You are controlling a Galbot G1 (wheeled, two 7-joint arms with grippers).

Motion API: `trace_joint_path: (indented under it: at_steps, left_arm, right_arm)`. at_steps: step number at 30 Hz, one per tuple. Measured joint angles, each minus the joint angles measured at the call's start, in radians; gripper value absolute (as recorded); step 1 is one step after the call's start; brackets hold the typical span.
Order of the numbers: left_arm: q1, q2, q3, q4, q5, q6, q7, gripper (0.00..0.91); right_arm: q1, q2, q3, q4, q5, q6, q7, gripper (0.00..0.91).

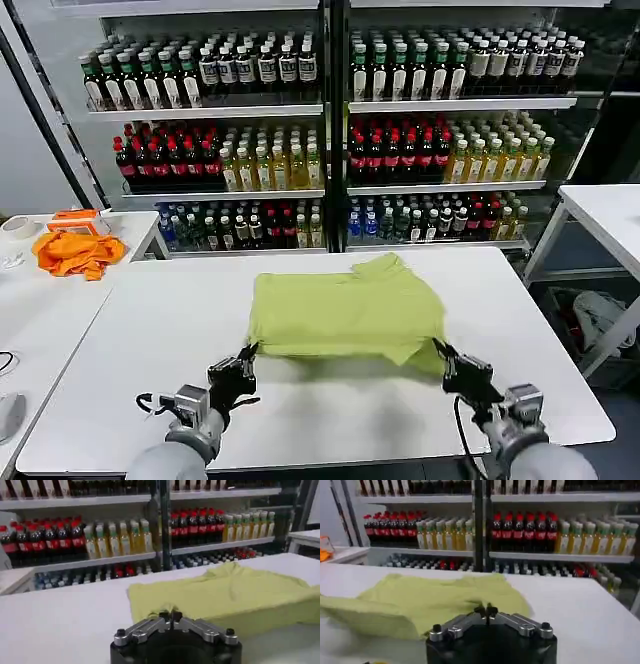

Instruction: Fold and organize the clothes.

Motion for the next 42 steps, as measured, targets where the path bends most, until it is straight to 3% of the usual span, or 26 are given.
trace_joint_path:
  at_steps: [11,13,14,15,16,17,18,27,39,40,41,42]
  left_arm:
    - [-0.121,-0.015,0.052,0.131,0.044,-0.018,-0.017,0.04]
    - [-0.138,-0.022,0.06,0.154,0.057,-0.024,-0.022,0.111]
    - [-0.145,-0.025,0.064,0.164,0.063,-0.026,-0.024,0.161]
    - [-0.152,-0.029,0.068,0.174,0.07,-0.028,-0.027,0.363]
    - [-0.16,-0.034,0.072,0.186,0.077,-0.028,-0.029,0.685]
    - [-0.165,-0.039,0.076,0.196,0.083,-0.029,-0.031,0.856]
    - [-0.17,-0.043,0.08,0.206,0.089,-0.03,-0.033,0.907]
    - [-0.179,-0.073,0.084,0.249,0.124,-0.035,-0.05,0.907]
    - [-0.122,-0.093,0.059,0.244,0.133,-0.052,-0.054,0.907]
    - [-0.121,-0.095,0.058,0.246,0.132,-0.052,-0.055,0.887]
    - [-0.121,-0.096,0.058,0.249,0.131,-0.053,-0.056,0.595]
    - [-0.121,-0.098,0.058,0.253,0.13,-0.054,-0.056,0.433]
  right_arm:
    - [0.148,-0.004,-0.105,-0.138,-0.035,0.01,-0.012,0.0]
    - [0.163,0.002,-0.119,-0.159,-0.048,0.011,-0.013,0.0]
    - [0.168,0.005,-0.126,-0.168,-0.056,0.011,-0.013,0.786]
    - [0.173,0.009,-0.134,-0.177,-0.063,0.01,-0.014,0.907]
    - [0.177,0.012,-0.138,-0.183,-0.071,0.008,-0.015,0.907]
    - [0.18,0.014,-0.142,-0.19,-0.078,0.005,-0.016,0.907]
    - [0.183,0.017,-0.146,-0.196,-0.083,0.004,-0.017,0.907]
    - [0.179,0.027,-0.147,-0.205,-0.125,0.013,-0.029,0.907]
    - [0.054,0.065,-0.06,-0.131,-0.129,0.011,-0.001,0.907]
    - [0.046,0.066,-0.053,-0.131,-0.127,0.007,0.002,0.907]
    - [0.038,0.067,-0.047,-0.131,-0.124,0.003,0.005,0.907]
    - [0.032,0.068,-0.042,-0.131,-0.12,-0.002,0.007,0.907]
